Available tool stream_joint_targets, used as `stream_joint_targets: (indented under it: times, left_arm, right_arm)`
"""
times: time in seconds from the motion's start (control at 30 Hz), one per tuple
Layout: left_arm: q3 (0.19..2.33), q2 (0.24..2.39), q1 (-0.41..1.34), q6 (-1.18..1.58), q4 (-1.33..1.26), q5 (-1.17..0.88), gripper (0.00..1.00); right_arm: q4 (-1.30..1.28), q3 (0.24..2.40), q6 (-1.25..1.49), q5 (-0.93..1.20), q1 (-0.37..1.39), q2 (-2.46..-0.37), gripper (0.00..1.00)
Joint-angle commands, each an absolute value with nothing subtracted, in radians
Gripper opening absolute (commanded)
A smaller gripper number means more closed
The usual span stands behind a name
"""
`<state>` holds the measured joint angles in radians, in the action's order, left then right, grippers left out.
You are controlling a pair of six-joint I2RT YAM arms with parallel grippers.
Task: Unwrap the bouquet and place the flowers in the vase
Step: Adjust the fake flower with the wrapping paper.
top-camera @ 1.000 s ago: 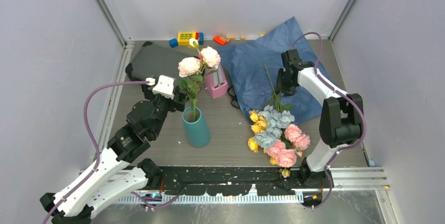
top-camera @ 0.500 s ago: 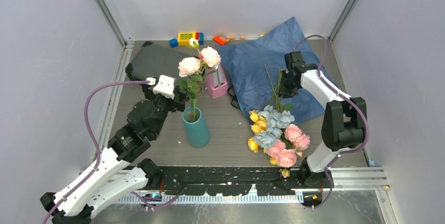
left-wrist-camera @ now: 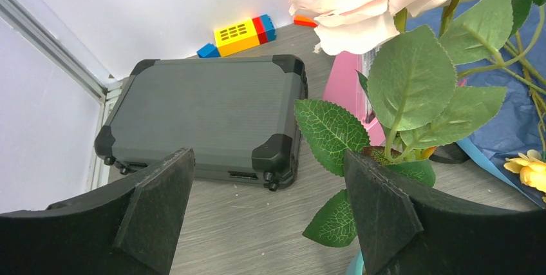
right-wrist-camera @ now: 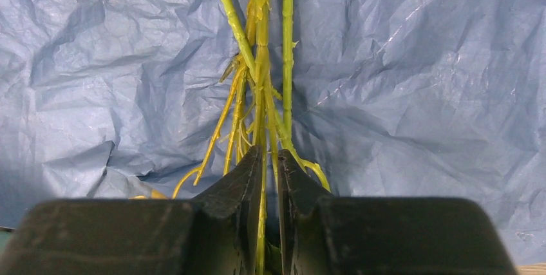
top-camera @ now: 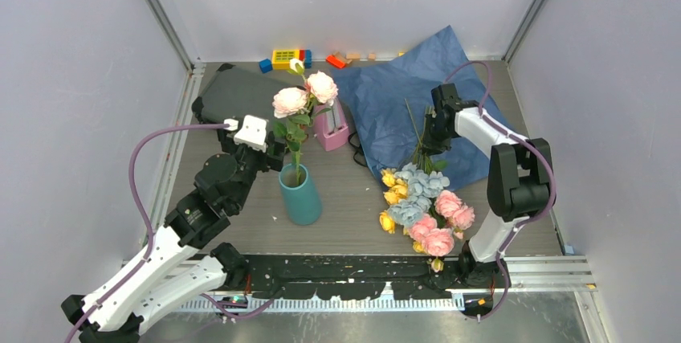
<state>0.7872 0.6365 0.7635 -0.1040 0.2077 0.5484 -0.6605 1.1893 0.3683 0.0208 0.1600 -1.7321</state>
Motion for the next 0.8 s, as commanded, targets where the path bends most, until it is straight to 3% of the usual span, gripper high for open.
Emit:
stream_joint_targets:
  times: [0.0,0.57,0.7,0.77]
  left_arm:
    - [0.821,0.620,0.759,-0.085,0.194,0.549,0.88]
    - [0.813,0.597,0.759,-0.075,0.202,0.558,0.88]
    - [0.820,0.595,0.759,-0.073,0.205,0.557,0.88]
    - [0.826,0.591,0.759,-0.075,0.211,0.558,0.88]
  right_arm:
    - [-0.627,1.181,0.367,0.004,0.159,-1.746,0.18]
    - [-0.611,1.159,0.361,-0.065,0.162,-1.777,0.18]
    - [-0.589,1.152,0.372,-0.080,0.170,-1.772,0.01]
    - [-0.585,1.153,0.378,-0.088,0.171,-1.736,0.00]
